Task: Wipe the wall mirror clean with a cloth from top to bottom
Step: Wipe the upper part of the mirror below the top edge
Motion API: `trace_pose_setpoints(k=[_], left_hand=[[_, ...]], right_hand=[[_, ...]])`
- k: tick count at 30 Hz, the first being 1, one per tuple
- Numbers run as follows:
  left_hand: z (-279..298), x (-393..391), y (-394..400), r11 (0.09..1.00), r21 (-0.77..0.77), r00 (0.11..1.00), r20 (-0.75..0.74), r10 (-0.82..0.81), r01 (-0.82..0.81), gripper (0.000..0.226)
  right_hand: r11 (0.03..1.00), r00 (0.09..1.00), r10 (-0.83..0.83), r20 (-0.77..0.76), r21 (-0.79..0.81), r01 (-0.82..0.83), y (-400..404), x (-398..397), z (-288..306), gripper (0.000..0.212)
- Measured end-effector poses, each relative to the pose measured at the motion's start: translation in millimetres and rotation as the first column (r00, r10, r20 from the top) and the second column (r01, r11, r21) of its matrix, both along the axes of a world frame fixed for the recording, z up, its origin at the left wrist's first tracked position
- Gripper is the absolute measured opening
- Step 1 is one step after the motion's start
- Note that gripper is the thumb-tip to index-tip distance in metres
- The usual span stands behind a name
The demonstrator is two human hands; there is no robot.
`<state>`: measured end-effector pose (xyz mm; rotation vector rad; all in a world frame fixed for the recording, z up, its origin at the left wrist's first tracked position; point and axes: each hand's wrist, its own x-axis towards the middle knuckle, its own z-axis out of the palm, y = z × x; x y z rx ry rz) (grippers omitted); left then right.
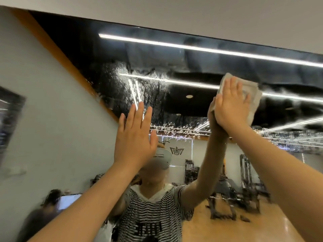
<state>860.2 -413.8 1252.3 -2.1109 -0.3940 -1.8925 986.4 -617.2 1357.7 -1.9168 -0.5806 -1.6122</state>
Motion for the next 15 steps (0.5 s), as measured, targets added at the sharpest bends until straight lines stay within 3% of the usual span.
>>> trace_pose_setpoints(k=[7,15], left_hand=[[0,0,0,1.0,0.0,1.0,0.006,-0.015,0.015,0.069],[0,2,2,0.999,0.016,0.999,0.028,-0.04,0.04,0.068]], right_hand=[[0.977,0.989,0.079,0.128,-0.207,-0.051,83,-50,-3,0.058],[0.982,0.983,0.066,0.171,-0.185,-0.034,98,-57,-9,0.056]])
